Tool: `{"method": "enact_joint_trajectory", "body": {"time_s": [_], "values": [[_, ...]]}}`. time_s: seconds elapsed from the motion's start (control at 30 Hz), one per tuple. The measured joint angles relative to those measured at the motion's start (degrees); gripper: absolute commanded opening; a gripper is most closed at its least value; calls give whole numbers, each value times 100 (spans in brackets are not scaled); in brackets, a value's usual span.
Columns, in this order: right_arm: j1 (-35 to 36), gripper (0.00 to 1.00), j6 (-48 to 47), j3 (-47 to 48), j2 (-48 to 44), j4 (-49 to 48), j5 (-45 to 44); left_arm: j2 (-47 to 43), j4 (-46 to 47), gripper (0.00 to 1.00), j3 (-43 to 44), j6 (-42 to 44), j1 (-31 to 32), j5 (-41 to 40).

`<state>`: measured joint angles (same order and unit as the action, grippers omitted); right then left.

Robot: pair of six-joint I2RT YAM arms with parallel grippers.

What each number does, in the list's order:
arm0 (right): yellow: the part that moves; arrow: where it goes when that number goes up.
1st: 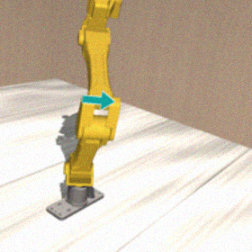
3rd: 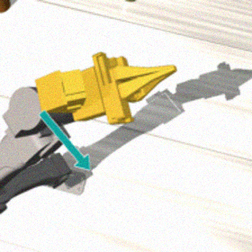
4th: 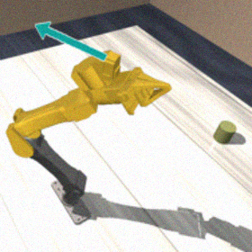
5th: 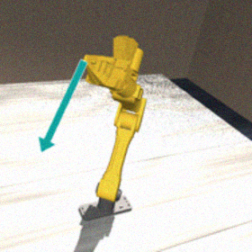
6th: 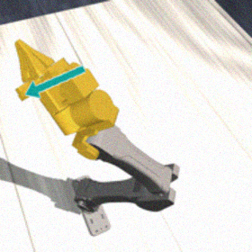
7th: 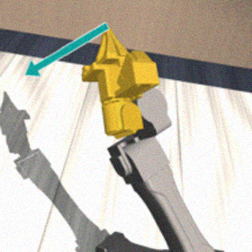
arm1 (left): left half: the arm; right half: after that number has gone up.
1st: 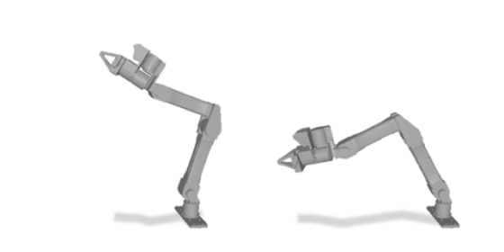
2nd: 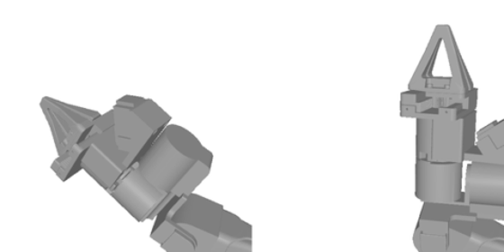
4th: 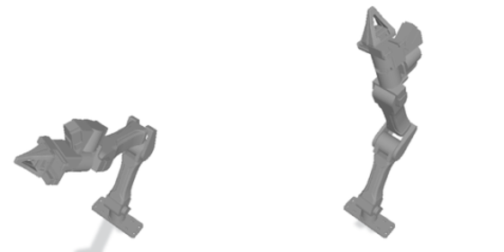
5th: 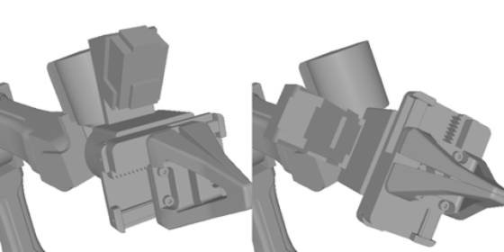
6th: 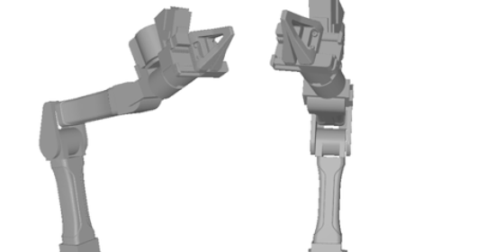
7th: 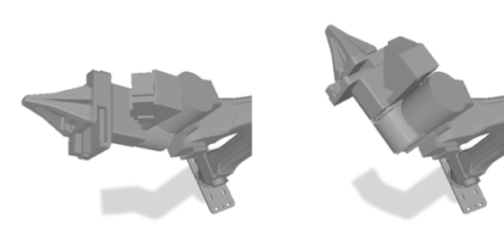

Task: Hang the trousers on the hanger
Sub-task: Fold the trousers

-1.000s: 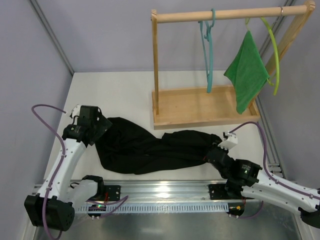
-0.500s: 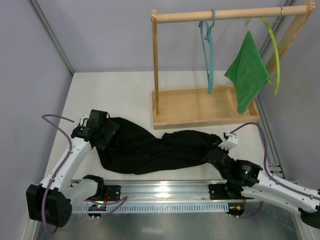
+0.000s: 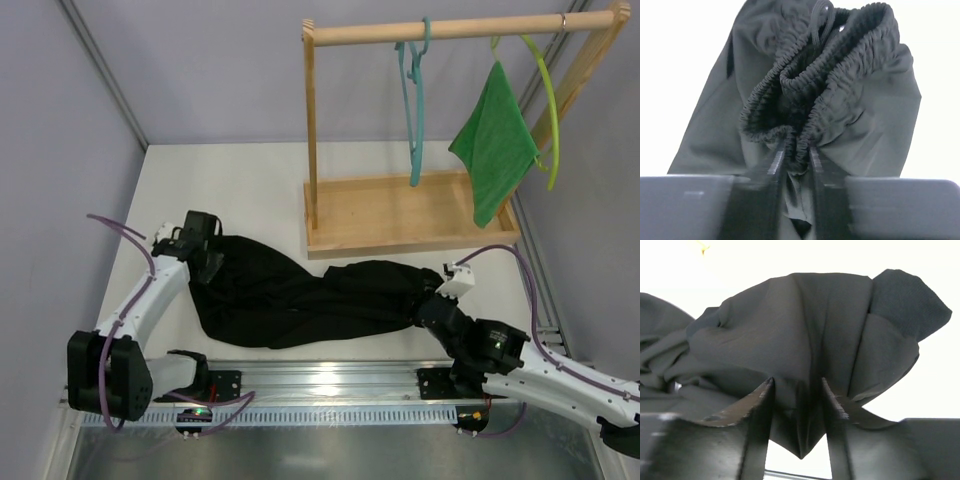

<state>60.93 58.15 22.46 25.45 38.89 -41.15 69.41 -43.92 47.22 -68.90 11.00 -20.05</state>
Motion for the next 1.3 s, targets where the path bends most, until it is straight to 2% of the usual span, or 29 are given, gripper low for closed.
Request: {"method": "enact_joint_trajectory", "body": {"time_s": [0.03, 0.1, 0.33, 0.5, 0.63, 0.8, 1.13, 1.17, 1.23, 1.27, 1.3], "values": [[0, 49, -109, 44, 7, 0, 39, -46, 9, 1, 0, 22, -55, -42], [0, 55, -369, 175, 74, 17, 107, -275, 59, 0, -2, 122, -142, -105], [0, 57, -1781, 1513, 1300, -258, 275, -1106, 96, 0, 326, 468, -164, -232], [-2, 58, -3239, 2476, 2839, -1362, 590, -1086, 20, 0, 1019, 772, -166, -245], [-20, 59, -4035, 3016, 4238, -1685, 898, -1051, -76, 0, 1449, 981, -177, -234], [-28, 59, -4542, 3073, 4927, -1912, 1329, -1049, -168, 0, 1753, 1202, -203, -162], [-35, 58, -4780, 2612, 5425, -2216, 1884, -968, -214, 0, 1823, 1384, -243, 15], [-35, 56, -4780, 2612, 5528, -2214, 1871, -951, -214, 0, 1823, 1386, -247, 15], [-35, 27, -4745, 2612, 5727, -2203, 1731, -907, -216, 0, 1823, 1386, -258, 15], [-35, 6, -4699, 2623, 5821, -2144, 1624, -874, -214, 0, 1823, 1386, -280, 17], [-35, 4, -4625, 2658, 5904, -2026, 1486, -844, -216, 0, 1823, 1386, -302, 24]]}}
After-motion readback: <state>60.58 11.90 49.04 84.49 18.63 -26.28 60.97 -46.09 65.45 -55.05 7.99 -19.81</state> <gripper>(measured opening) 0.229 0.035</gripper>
